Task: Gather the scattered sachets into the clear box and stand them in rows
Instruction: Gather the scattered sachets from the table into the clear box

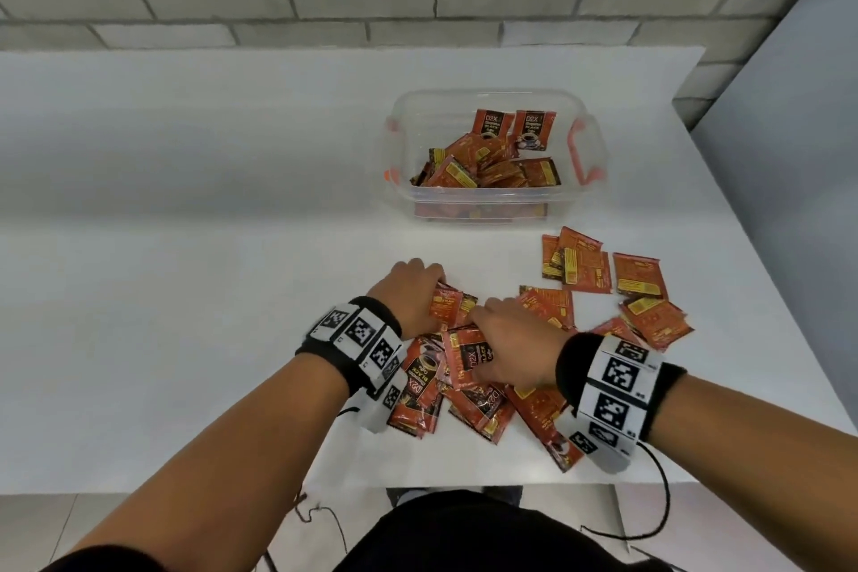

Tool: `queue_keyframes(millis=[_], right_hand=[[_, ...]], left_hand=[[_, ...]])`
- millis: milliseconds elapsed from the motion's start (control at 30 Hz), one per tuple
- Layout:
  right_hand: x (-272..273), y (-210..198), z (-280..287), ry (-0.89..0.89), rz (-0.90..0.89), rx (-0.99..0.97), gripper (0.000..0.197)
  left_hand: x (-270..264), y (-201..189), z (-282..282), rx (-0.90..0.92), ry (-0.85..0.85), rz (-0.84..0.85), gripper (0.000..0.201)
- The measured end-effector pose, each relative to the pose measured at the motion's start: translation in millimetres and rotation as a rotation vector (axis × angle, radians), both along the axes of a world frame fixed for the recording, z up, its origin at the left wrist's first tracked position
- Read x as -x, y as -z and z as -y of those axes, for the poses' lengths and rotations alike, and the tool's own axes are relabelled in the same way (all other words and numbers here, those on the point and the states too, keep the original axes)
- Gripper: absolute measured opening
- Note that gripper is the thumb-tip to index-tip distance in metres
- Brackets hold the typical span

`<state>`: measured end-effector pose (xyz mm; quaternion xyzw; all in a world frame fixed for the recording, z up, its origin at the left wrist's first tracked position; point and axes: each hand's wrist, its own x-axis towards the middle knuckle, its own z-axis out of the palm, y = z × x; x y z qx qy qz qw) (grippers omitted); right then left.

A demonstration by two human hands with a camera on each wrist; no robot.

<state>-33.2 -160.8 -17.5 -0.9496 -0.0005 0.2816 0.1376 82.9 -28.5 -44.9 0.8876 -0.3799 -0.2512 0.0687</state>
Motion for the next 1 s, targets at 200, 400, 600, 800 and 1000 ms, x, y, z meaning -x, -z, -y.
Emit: queue_keyframes(millis=[200, 400, 600, 800, 1000], right_hand=[[-9, -9, 10, 0.146, 0.014, -0.148, 0.057], [-29, -42, 45, 0.305, 0.126, -0.346, 0.016], [-81, -75, 84, 0.75, 0.522, -0.588, 0.013], [-127, -71, 106, 0.929, 0.585, -0.272, 0.014], [-158, -48, 105, 0.917, 0.33, -0.183, 0.053]], left_hand=[[-8, -6, -5, 0.092, -0.117, -0.064, 0.043], [-28, -44, -28, 0.29, -0.235, -0.106, 0.026], [-70, -104, -15, 0.639, -0.551, -0.017, 0.012], [-118, -103, 42, 0.732, -0.733, -0.097, 0.019], [-146, -82, 95, 0.441, -0.798, -0.005, 0.011]])
